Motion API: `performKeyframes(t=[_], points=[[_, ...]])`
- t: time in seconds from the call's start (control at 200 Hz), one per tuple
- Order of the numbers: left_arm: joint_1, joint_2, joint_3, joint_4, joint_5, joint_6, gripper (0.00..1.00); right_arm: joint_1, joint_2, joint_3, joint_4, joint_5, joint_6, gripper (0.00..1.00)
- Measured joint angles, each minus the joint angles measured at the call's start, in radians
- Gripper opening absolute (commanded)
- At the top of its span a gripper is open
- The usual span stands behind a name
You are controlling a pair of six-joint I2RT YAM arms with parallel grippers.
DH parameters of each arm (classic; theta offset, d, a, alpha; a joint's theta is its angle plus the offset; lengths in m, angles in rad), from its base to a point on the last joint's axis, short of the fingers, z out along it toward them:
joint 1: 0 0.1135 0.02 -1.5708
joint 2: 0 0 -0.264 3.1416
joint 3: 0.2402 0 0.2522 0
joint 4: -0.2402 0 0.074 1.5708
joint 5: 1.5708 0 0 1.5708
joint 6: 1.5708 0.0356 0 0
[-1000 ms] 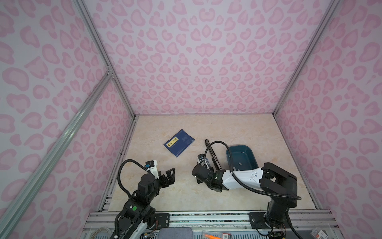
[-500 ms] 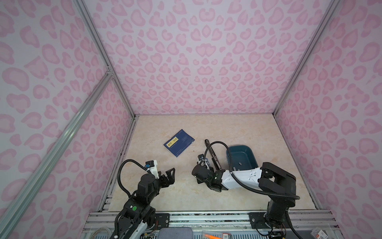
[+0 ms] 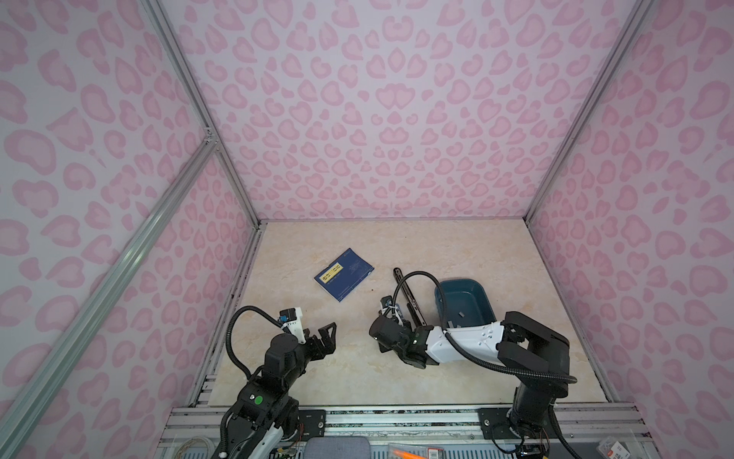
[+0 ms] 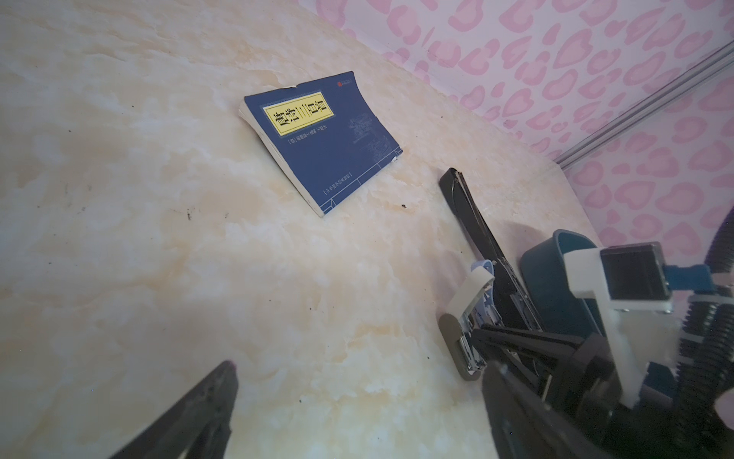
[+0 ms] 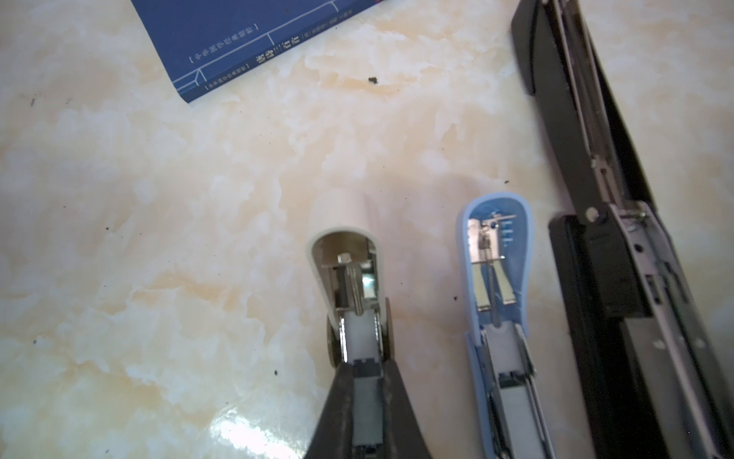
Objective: Load the staples into the stapler
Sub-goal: 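Lower the staple strip into the beige stapler's channel with the right gripper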
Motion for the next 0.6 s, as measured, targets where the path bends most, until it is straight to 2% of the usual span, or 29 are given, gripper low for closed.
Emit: performKeyframes(t=[0.6], points=[[0.0,0.0,0.0,0.0,0.0,0.0,0.97,0.005,0.006,-0.007,0.008,-0.003,0.013,0.1]])
